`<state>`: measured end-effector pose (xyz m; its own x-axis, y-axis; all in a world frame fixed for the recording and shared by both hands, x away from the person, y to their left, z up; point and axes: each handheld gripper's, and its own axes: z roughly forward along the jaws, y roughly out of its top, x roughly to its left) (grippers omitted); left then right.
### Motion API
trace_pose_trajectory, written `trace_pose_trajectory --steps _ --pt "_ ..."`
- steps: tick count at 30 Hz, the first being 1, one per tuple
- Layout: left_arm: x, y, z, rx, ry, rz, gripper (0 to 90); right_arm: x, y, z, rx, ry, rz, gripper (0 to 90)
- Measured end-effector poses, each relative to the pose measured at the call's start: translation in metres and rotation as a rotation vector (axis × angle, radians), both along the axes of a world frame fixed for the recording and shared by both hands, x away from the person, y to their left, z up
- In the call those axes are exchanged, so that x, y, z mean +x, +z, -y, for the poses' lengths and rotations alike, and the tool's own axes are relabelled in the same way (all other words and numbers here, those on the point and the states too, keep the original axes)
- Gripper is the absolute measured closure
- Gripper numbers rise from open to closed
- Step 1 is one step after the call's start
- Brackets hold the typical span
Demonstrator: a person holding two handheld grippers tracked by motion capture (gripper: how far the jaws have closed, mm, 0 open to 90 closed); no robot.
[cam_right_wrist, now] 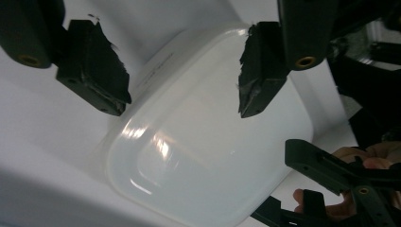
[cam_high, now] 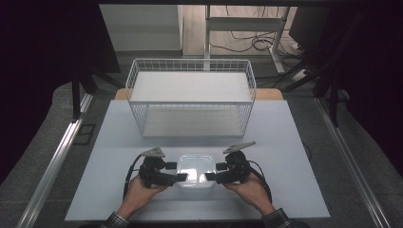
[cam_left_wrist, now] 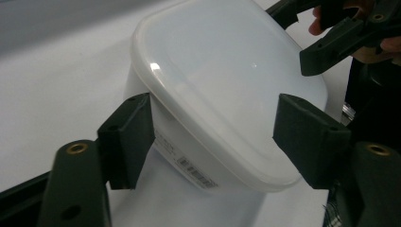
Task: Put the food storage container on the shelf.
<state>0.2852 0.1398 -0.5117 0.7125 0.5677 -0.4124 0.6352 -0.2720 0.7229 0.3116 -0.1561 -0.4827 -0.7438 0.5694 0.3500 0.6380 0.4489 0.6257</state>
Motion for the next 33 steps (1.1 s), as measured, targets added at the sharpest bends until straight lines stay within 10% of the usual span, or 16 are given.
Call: trace_pose_trajectory --steps 13,16,33 --pt "-0.030 0.019 -0.003 0.057 0.096 0.010 66.2 -0.017 0.013 0.014 0.042 -0.074 -0.037 71.3" --pt "-0.028 0.018 -0.006 0.035 0.137 0.022 78.1 -0.020 0.015 0.015 0.042 -0.106 0.018 79.1" --pt "-0.025 0.032 -0.007 0.026 0.193 0.096 78.9 -0.022 0.028 0.010 0.090 -0.127 0.231 79.1"
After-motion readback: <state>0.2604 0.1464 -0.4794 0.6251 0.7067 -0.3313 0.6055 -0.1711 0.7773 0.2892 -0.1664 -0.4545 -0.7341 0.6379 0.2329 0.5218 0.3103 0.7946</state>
